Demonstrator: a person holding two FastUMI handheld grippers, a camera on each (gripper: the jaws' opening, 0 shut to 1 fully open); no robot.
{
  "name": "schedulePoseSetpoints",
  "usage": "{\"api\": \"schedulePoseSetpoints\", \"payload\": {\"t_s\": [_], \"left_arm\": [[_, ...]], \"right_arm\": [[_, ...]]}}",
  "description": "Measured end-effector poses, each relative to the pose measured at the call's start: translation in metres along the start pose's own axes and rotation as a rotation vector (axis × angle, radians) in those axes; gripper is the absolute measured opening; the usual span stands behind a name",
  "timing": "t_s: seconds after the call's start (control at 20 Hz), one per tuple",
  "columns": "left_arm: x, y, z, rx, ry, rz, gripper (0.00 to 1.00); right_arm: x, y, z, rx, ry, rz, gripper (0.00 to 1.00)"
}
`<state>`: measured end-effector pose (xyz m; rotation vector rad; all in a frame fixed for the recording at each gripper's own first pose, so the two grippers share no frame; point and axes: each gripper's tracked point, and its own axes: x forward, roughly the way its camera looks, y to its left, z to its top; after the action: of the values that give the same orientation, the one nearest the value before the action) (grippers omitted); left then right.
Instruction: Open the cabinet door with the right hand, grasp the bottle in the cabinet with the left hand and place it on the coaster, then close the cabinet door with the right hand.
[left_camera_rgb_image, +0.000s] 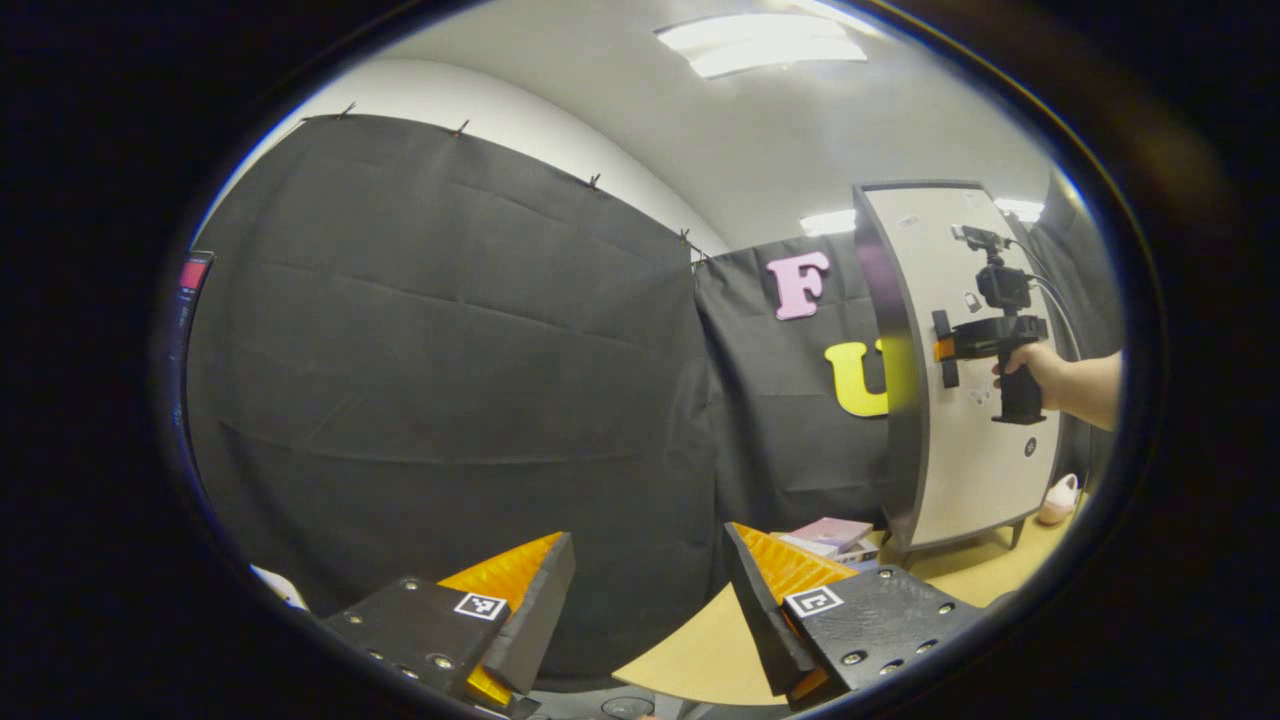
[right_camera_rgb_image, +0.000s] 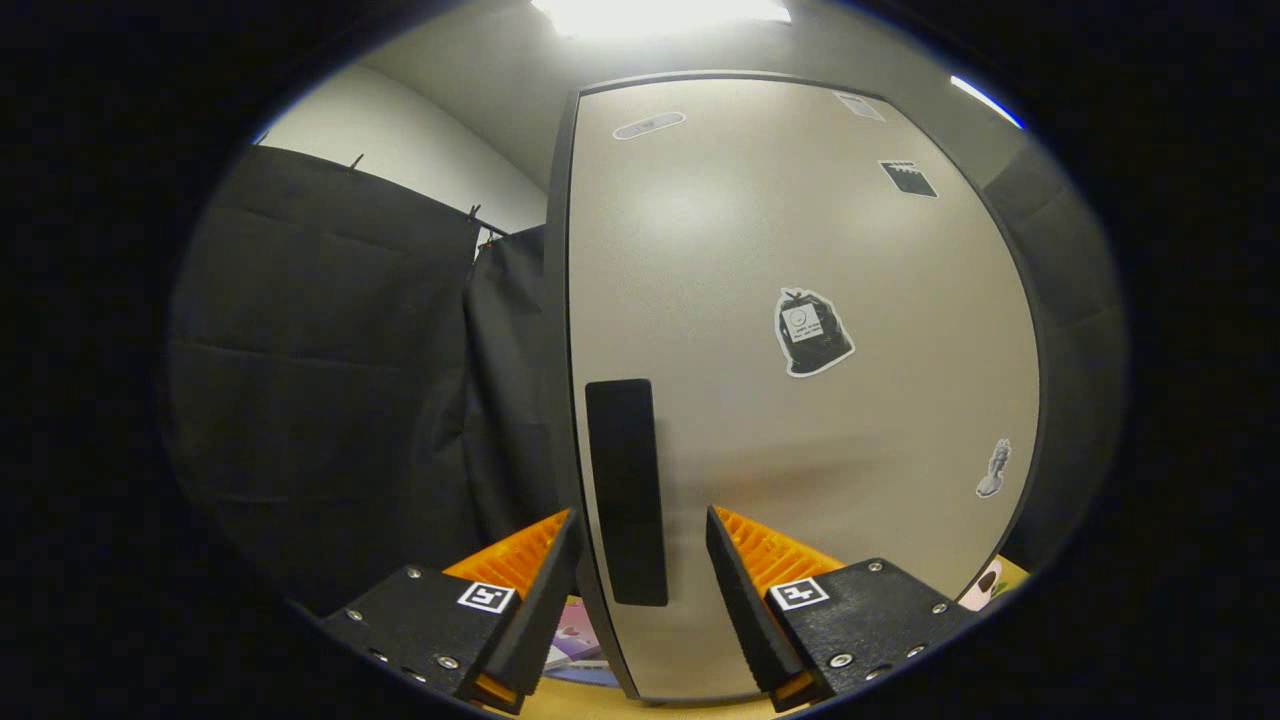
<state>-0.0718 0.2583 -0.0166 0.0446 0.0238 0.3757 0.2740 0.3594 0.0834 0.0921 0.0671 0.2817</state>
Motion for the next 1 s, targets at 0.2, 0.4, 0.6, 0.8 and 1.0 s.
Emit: {"api": "schedulePoseSetpoints", "payload": {"t_s": [0.2, 0.4, 0.6, 0.8, 1.0], "left_arm": [[0.000, 0.006, -0.003, -0.009, 0.004, 0.001, 0.85], [-0.001, 0.003, -0.004, -0.022, 0.006, -0.010, 0.89], [0.001, -0.009, -0.001, -0.032, 0.003, -0.030, 0.89], [0.003, -0.030, 0.009, -0.028, -0.015, -0.065, 0.89], [0.001, -0.058, 0.018, -0.026, -0.026, -0.112, 0.85]], "right_arm": [[0.012, 0.002, -0.002, 0.035, 0.029, -0.028, 0.59], [0.011, 0.005, -0.001, 0.000, 0.034, -0.025, 0.30], [0.007, 0.006, -0.001, -0.002, 0.058, 0.015, 0.24], [-0.005, 0.007, 0.000, 0.002, 0.058, 0.068, 0.24], [-0.030, 0.012, 0.008, 0.001, 0.062, 0.118, 0.24]]}}
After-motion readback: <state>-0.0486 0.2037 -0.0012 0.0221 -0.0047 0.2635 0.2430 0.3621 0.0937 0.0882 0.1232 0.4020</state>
